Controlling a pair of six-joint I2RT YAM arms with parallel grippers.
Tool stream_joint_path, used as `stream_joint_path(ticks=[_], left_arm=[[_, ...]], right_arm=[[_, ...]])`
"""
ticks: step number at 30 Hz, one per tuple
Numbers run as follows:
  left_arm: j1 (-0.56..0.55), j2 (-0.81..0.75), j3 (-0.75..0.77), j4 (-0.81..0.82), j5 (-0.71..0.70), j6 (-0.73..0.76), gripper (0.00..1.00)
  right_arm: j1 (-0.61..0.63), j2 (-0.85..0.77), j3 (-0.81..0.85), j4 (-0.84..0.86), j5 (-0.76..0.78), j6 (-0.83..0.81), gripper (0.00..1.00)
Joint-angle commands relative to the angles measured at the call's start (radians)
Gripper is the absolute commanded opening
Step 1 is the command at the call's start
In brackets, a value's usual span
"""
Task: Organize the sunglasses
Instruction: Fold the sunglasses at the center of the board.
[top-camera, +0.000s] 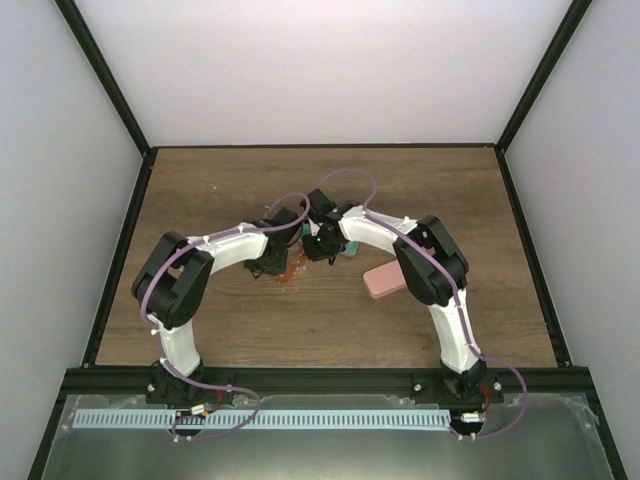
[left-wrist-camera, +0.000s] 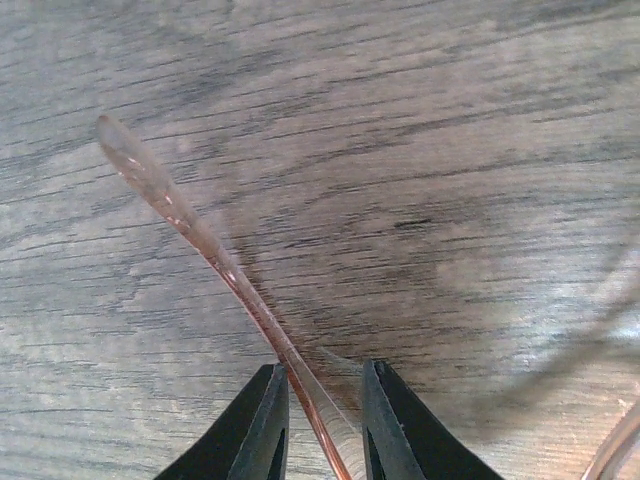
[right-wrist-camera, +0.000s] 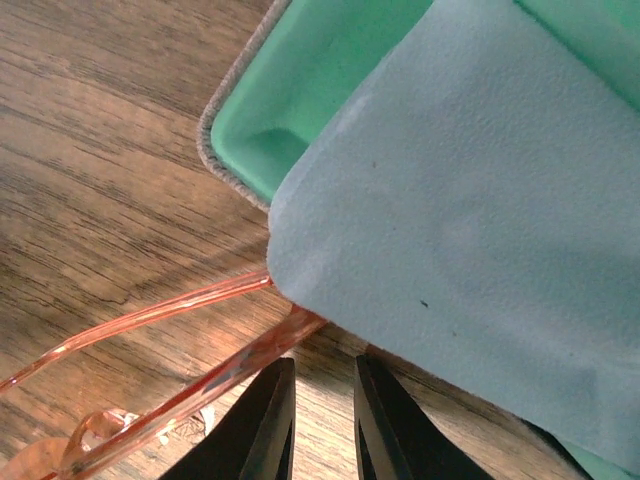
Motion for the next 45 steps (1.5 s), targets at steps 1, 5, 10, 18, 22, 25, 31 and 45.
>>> stream_joint_path(ticks=[1, 5, 10, 18, 22, 25, 31, 45], left_arm=[[-0.006, -0.016, -0.030, 0.051, 0.063, 0.107, 0.23], [-0.006, -0.008, -0.026, 0.092, 0.116, 0.128, 0.24], [-0.006, 0.001, -0.036, 0.164, 0.211, 0.110, 0.26], [-0.006, -0.010, -0.075, 0.194, 0.226, 0.087, 0.27], [-0.006, -0.062, -0.124, 0.221, 0.244, 0.106, 0.27], [-0.006, -0.092, -0.153, 0.206, 0.246, 0.116, 0.27], [-0.003, -0.132, -0.216, 0.137, 0.249, 0.119, 0.27], [-0.004, -0.229, -0.245, 0.094, 0.362, 0.138, 0.41]], right_arm=[[-0.005, 0.058, 0.005, -0.010, 0.012, -0.015, 0.19], [-0.005, 0.060, 0.009, -0.003, 0.003, -0.017, 0.19], [-0.005, 0.050, 0.001, 0.010, -0.011, -0.013, 0.19], [-0.005, 0.019, -0.027, 0.041, -0.027, -0.014, 0.19], [-0.005, 0.016, -0.031, 0.053, -0.041, -0.009, 0.19], [-0.005, 0.011, -0.036, 0.061, -0.059, -0.004, 0.19], [-0.005, -0.031, -0.078, 0.070, -0.064, 0.001, 0.19], [0.003, -0.052, -0.119, 0.085, -0.137, 0.026, 0.21]])
